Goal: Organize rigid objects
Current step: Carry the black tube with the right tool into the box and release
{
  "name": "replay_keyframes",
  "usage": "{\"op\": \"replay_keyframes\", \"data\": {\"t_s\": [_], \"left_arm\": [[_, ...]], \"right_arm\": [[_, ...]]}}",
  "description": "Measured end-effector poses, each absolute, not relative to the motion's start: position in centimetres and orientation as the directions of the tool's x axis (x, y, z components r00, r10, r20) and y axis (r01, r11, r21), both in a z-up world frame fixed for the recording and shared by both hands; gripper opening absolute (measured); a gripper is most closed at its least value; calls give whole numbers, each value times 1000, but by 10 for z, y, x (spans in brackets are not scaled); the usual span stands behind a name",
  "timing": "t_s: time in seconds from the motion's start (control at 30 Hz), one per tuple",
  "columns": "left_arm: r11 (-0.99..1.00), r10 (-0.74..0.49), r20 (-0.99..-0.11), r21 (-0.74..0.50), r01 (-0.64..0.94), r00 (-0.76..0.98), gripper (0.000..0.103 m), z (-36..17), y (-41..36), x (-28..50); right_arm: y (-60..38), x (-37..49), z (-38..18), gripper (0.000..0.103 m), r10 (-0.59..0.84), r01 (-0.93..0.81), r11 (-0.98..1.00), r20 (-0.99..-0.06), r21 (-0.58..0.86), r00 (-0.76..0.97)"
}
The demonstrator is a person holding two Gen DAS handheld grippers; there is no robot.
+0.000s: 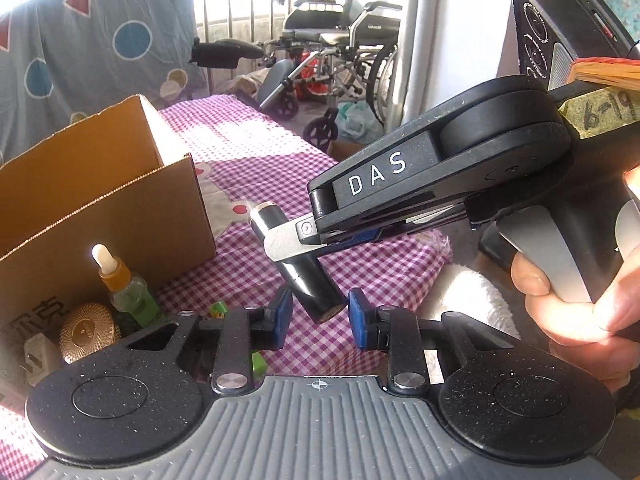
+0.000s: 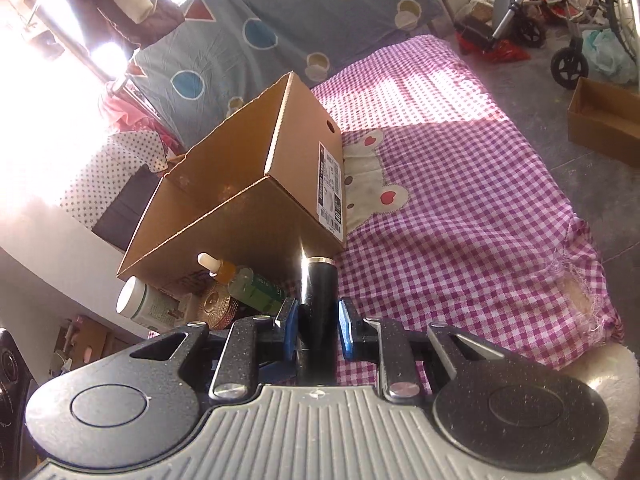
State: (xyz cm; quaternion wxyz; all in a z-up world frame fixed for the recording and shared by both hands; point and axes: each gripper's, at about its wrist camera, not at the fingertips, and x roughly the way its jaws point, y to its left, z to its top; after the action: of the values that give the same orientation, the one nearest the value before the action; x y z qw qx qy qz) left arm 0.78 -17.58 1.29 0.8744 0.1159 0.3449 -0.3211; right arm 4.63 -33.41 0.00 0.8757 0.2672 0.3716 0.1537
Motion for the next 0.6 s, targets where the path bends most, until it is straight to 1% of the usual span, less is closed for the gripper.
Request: {"op": "replay_keyframes", "data": {"t_s": [0.17,0.3,0.37,0.43,0.6], "left_arm": [[807,-469,-610,-1,591,639,29,58,-134,17],[850,-430,-608,-23,526,667,29,83,-91,48],[867,-411,-621,-41,497,667,29,90,-72,69],[886,-394,-653,-82,457,647,29,90,-52,98],[917,-342,-744,-131,376,575,29,66,-25,171]], "right_arm": [[-300,67,48,23,533,-185,774,-465,605,707],[-260,113,69,23,604,-259,734,-430,627,671],[-237,145,74,23,637,-276,716,-441,641,632],[-217,179,72,23,663,-270,703,-469,658,583],[-166,271,45,22,681,-187,708,-590,681,433]]}}
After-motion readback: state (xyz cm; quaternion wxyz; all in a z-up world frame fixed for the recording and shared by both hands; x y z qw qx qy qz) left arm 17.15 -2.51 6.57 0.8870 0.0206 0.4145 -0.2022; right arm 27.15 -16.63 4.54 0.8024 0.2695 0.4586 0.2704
